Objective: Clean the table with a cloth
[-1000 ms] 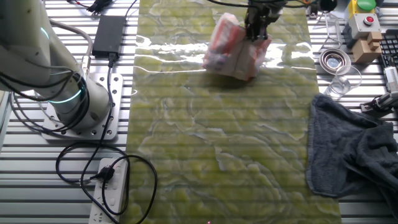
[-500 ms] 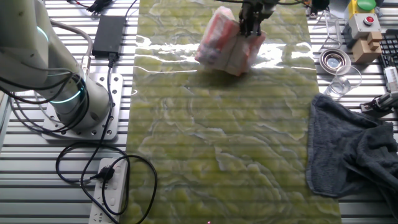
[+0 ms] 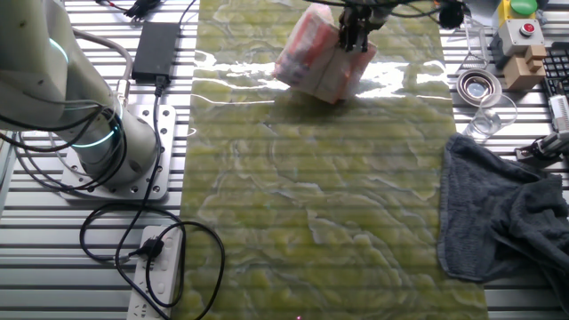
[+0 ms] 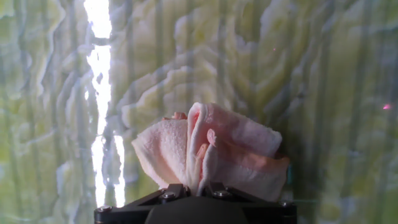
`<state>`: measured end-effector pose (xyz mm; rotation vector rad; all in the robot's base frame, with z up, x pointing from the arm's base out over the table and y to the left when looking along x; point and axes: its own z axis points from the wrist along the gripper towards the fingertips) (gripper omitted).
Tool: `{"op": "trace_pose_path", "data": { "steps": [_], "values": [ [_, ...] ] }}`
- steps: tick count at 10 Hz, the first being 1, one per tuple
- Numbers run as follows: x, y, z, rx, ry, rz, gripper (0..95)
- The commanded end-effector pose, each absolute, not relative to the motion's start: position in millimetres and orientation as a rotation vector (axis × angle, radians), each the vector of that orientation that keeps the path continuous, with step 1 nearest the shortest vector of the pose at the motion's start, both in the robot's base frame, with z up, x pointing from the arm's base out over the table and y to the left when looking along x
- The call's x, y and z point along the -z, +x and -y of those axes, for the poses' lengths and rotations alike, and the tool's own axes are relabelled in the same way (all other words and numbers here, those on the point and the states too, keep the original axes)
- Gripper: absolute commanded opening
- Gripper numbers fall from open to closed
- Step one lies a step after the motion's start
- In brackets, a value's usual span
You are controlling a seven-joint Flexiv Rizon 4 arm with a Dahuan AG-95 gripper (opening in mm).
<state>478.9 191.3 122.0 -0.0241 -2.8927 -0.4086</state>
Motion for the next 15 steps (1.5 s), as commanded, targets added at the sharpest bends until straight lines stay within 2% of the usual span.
{"op": "trace_pose_path", "data": {
  "steps": [1,5,11,15],
  "values": [
    [-122.7,480.6,-188.1,0.307,0.217,2.91,0.0],
    [-122.7,480.6,-188.1,0.323,0.494,2.9,0.0],
    [-122.7,480.6,-188.1,0.346,0.176,2.936,0.0],
    [-123.7,483.7,-191.8,0.324,0.178,2.934,0.0]
  ]
}}
